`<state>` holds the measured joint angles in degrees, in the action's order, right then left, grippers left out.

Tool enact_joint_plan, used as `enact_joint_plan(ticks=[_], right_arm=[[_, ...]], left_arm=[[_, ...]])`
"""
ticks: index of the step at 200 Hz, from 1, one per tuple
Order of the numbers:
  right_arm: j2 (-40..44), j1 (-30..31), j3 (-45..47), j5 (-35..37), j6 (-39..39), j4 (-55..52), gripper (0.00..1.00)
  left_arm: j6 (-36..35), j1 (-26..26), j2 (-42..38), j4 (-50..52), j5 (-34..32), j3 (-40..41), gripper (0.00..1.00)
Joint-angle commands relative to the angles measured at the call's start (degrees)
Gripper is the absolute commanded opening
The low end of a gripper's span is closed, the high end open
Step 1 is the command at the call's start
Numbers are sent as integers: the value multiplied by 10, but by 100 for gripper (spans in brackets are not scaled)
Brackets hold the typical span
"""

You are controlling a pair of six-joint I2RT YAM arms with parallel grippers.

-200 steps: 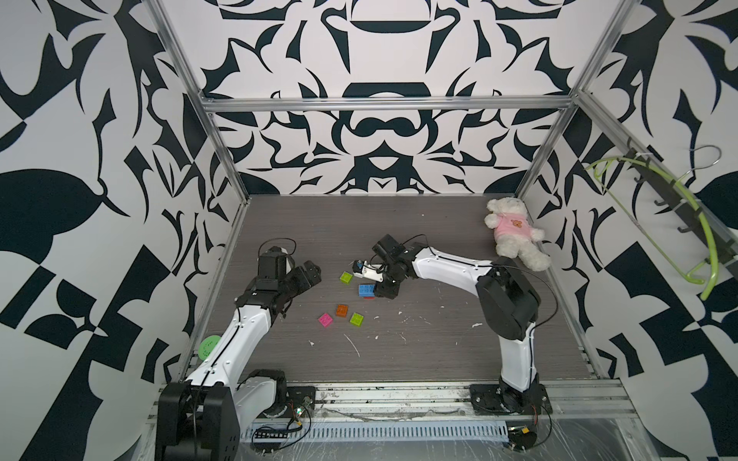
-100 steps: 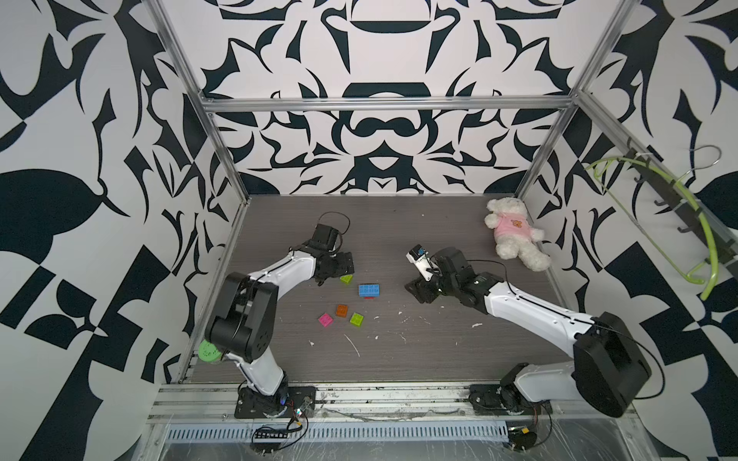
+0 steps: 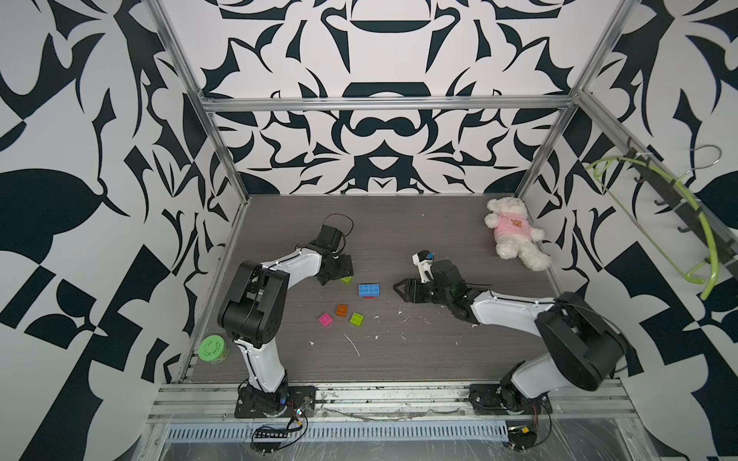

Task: Assemble the letter v with lego
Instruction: Move the lego brick at the center of the board.

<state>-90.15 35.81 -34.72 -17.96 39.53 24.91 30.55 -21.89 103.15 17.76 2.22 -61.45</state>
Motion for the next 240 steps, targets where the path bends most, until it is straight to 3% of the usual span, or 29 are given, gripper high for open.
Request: enact_joint_plan(ticks=[1, 39, 67, 195, 207, 240], right_arm=[[-65, 16, 0, -35, 139, 176, 62], [-194, 43, 2, -18, 248, 365, 52], [-243, 57, 24, 20, 282, 463, 49], [-255, 91, 2, 49, 280, 467, 50], [-256, 91, -1, 49, 275, 461, 49], [-231, 86, -3, 43, 241, 409, 49]], left_arm=[[10, -2, -2, -20, 17, 21, 63], [13, 2, -23, -32, 22, 44, 60], [12, 5, -31, -34, 25, 51, 59], [15, 11, -65, -44, 35, 84, 51], [14, 11, -74, -45, 36, 89, 53], [9, 15, -116, -51, 40, 111, 72]])
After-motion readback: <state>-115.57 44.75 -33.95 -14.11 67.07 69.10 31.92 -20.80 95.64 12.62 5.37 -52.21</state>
